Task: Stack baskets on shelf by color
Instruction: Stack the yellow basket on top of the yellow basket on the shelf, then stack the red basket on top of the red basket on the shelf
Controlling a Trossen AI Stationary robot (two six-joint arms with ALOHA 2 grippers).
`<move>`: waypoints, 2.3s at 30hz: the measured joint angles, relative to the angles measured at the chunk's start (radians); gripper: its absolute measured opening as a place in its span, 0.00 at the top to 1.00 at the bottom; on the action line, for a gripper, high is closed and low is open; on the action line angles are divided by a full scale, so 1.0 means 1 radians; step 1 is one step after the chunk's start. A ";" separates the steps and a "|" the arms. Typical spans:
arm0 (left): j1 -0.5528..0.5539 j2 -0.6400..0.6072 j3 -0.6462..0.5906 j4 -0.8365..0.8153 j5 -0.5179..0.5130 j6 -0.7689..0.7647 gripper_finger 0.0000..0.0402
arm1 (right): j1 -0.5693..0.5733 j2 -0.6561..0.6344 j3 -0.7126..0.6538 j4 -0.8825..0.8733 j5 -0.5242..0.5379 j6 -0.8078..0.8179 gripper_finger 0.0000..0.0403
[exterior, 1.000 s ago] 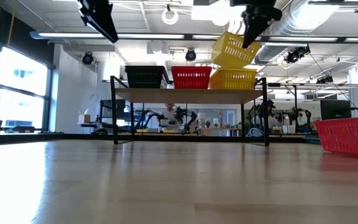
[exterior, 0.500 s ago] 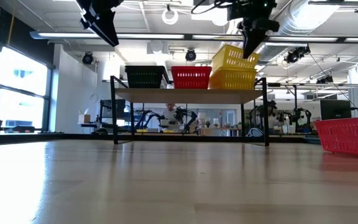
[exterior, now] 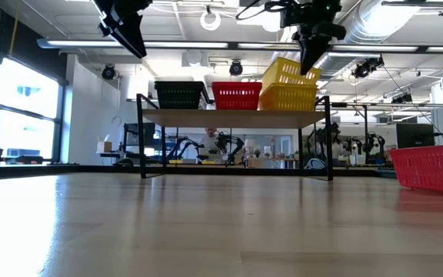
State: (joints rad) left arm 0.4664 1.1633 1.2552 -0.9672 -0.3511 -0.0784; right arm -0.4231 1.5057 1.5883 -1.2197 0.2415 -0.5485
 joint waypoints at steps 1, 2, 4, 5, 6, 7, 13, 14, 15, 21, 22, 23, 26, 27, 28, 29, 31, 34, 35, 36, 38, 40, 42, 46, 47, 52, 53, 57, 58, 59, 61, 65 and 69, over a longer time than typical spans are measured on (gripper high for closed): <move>0.000 0.000 0.000 0.000 0.000 0.000 0.73 | -0.003 0.001 0.000 -0.009 0.006 0.007 1.00; 0.000 0.000 0.000 0.000 0.000 0.000 0.73 | -0.006 0.001 0.000 -0.020 0.012 0.016 1.00; 0.000 0.000 0.000 0.000 0.000 0.000 0.73 | -0.009 0.006 0.000 -0.030 0.014 0.034 1.00; 0.000 0.000 0.000 0.000 0.000 0.000 0.73 | -0.010 0.009 0.000 -0.033 0.013 0.041 1.00; 0.000 0.000 0.000 0.000 0.000 0.000 0.73 | -0.010 0.009 0.000 -0.036 0.013 0.043 1.00; 0.000 0.000 0.000 0.000 0.000 0.000 0.73 | -0.009 0.008 0.000 -0.036 0.013 0.043 1.00; 0.000 0.000 0.000 0.000 0.000 0.002 0.73 | -0.009 0.007 0.000 -0.033 0.013 0.054 1.00; 0.000 0.000 0.000 0.000 0.000 0.003 0.73 | -0.009 0.007 0.000 -0.033 0.012 0.054 1.00; 0.000 0.000 0.000 0.000 0.000 0.003 0.73 | -0.009 0.007 0.000 -0.033 0.013 0.054 1.00; 0.000 0.000 0.000 0.000 0.000 0.003 0.73 | -0.009 0.007 0.000 -0.032 0.022 0.052 1.00; 0.000 0.000 0.000 0.000 0.000 0.003 0.73 | -0.009 0.007 0.000 -0.030 0.030 0.052 0.99; 0.000 0.000 0.000 0.000 0.000 0.003 0.73 | -0.009 0.007 0.000 -0.028 0.040 0.053 0.97; 0.000 0.000 0.000 0.000 0.000 0.003 0.73 | -0.009 0.007 0.000 -0.026 0.046 0.054 0.90; 0.000 0.000 0.000 0.000 0.000 0.003 0.73 | -0.009 0.007 0.000 -0.026 0.047 0.053 0.87; 0.000 0.000 0.000 0.000 0.000 0.003 0.73 | -0.009 0.007 0.000 -0.026 0.046 0.053 0.84; 0.000 0.000 0.000 0.000 0.000 0.002 0.73 | -0.009 0.007 0.000 -0.026 0.046 0.052 0.81; 0.000 0.000 0.000 0.000 0.000 0.002 0.73 | -0.009 0.007 0.000 -0.026 0.046 0.052 0.77; 0.000 0.000 0.000 0.000 0.000 0.003 0.73 | -0.008 0.007 0.000 -0.026 0.046 0.051 0.73; 0.000 0.000 0.000 0.000 0.000 0.003 0.73 | -0.008 0.007 0.001 -0.026 0.046 0.052 0.72; 0.000 0.000 0.000 0.000 0.000 0.003 0.73 | -0.008 0.007 0.007 -0.033 0.045 0.054 0.72; 0.000 0.000 0.000 0.000 0.000 0.003 0.73 | -0.008 0.007 0.034 -0.043 0.043 0.066 0.72; 0.000 0.000 0.000 0.000 0.000 0.003 0.73 | -0.006 0.005 0.068 -0.043 0.029 0.092 0.72; 0.000 0.000 0.000 0.000 0.000 0.003 0.73 | -0.006 0.005 0.106 -0.059 0.017 0.134 0.72; 0.000 0.000 0.000 0.000 -0.001 0.003 0.73 | -0.006 0.005 0.165 -0.136 0.009 0.296 0.72; 0.000 0.000 0.000 0.000 -0.002 0.004 0.73 | -0.006 0.005 0.176 -0.165 -0.003 0.350 0.72; 0.000 0.000 0.000 0.001 -0.004 0.064 0.73 | 0.008 -0.001 0.171 -0.230 -0.089 0.581 0.72; 0.000 0.000 0.000 0.001 -0.004 0.064 0.73 | 0.017 -0.004 0.161 -0.231 -0.095 0.613 0.72; 0.000 0.000 0.000 0.001 0.035 0.056 0.73 | 0.067 -0.009 0.127 -0.260 -0.101 0.735 0.72; -0.001 0.000 0.000 0.001 0.054 0.056 0.73 | 0.081 -0.009 0.123 -0.275 -0.101 0.761 0.72; -0.001 0.000 0.000 0.001 0.075 0.056 0.73 | 0.099 -0.010 0.119 -0.286 -0.100 0.789 0.72; -0.002 0.000 0.000 0.000 0.109 0.067 0.73 | 0.136 -0.010 0.108 -0.296 -0.090 0.845 0.72; -0.002 0.000 0.000 0.000 0.162 0.118 0.73 | 0.214 -0.013 0.061 -0.338 -0.055 0.975 0.72; -0.002 0.000 0.000 0.000 0.191 0.145 0.73 | 0.290 -0.048 -0.049 -0.348 -0.064 1.126 0.72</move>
State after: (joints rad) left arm 0.4641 1.1633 1.2552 -0.9668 -0.1600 0.0665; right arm -0.1330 1.4578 1.5397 -1.5677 0.1776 0.5772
